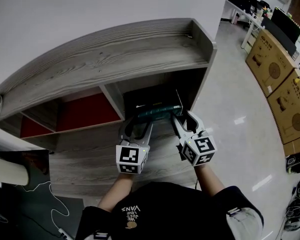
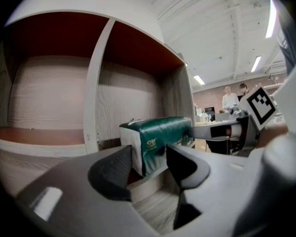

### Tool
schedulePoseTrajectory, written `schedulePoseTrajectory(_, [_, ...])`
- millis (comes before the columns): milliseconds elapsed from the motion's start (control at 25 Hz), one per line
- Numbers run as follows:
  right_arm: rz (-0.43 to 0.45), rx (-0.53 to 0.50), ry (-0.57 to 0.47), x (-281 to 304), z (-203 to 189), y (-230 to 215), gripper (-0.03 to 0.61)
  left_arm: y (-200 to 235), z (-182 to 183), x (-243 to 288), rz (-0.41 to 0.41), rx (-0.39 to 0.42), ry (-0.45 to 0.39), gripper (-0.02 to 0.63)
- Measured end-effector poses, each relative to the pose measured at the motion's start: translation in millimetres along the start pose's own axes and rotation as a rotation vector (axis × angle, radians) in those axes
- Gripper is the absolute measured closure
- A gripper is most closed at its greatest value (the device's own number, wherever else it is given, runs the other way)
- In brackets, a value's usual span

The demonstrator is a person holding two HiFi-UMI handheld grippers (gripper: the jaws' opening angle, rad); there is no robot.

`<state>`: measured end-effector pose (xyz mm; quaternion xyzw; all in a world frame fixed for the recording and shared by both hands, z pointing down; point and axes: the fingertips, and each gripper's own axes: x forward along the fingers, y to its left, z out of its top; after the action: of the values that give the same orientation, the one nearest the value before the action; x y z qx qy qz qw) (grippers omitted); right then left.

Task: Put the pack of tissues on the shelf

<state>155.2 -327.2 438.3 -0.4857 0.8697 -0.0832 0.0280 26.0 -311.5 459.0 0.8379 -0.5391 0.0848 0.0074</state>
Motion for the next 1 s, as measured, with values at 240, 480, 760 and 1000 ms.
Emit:
schedulePoseTrajectory(240, [-0.051, 0.041, -0.015, -15, 4, -14, 0.411, 1, 1, -9, 0.003, -0.047, -0.027, 0.371])
schedulePoseTrajectory(480, [-0.038, 0.051, -0.029, -29, 9, -4, 0.413, 0, 4, -24, 0.023, -0.064, -0.049, 0.373])
schedulePoseTrajectory(760, [0.012, 0.013, -0.001, -27, 2, 10, 0.527, -9, 4, -30, 0.016, -0.05, -0.051, 0.462])
schedulePoseTrajectory(1000, [0.03, -0.029, 0.026, -20, -3, 12, 0.574, -15, 6, -22, -0.023, -0.011, -0.046, 0.561])
